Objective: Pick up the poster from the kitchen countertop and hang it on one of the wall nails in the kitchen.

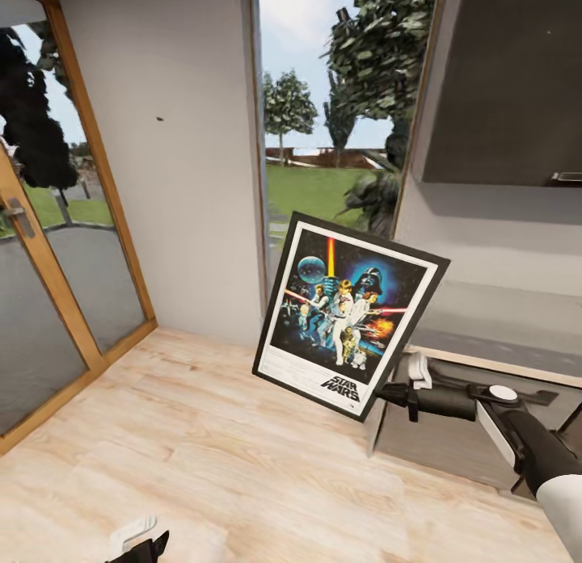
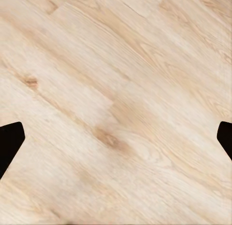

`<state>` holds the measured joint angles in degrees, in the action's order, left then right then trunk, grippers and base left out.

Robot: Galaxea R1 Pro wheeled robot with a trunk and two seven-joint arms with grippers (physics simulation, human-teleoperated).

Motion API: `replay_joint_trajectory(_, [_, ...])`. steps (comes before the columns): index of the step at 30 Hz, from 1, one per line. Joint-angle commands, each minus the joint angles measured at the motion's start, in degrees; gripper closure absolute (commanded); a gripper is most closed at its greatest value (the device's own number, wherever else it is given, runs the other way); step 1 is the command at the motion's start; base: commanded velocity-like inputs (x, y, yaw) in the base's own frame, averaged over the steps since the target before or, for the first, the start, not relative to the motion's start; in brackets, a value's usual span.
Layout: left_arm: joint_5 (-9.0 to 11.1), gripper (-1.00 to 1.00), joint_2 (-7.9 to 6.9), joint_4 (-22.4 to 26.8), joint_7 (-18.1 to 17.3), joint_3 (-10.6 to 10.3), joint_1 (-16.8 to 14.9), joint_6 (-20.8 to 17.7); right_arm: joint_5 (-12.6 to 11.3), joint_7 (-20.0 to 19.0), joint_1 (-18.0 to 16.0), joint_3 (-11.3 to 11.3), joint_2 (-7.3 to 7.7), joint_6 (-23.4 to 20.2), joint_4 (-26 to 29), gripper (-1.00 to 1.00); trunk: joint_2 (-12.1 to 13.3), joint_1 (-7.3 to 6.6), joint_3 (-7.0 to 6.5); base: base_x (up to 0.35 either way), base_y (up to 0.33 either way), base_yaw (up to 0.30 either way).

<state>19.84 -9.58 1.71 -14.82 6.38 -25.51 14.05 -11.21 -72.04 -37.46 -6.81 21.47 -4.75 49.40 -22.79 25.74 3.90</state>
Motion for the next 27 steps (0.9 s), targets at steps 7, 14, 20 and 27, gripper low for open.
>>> replay_joint_trajectory(7, [0.11, -1.00, 0.00, -0.05, -0.47, 0.48, -0.07, 0.09, -0.57, -0.12, -0.07, -0.20, 0.06, -0.63, 0.00, 1.00, -0.13, 0.05, 0.23, 0.113, 0.338, 0.048])
replay_joint_trajectory(14, [0.11, -1.00, 0.00, -0.05, -0.47, 0.46, -0.07, 0.08, -0.57, -0.12, -0.07, -0.22, 0.06, -0.61, 0.00, 1.00, -0.13, 0.05, 0.24, 0.112, 0.338, 0.151])
replay_joint_trajectory(20, [0.11, -1.00, 0.00, -0.04, -0.49, 0.44, -0.07, 0.05, -0.57, -0.12, -0.07, -0.20, 0.06, -0.61, 0.00, 1.00, -0.13, 0.05, 0.24, 0.111, 0.338, 0.230])
replay_joint_trajectory(27, [0.08, -1.00, 0.00, -0.04, -0.56, 0.41, -0.07, 0.02, -0.57, -0.12, -0.07, -0.17, 0.06, -0.61, 0.00, 1.00, -0.13, 0.05, 0.24, 0.114, 0.338, 0.043])
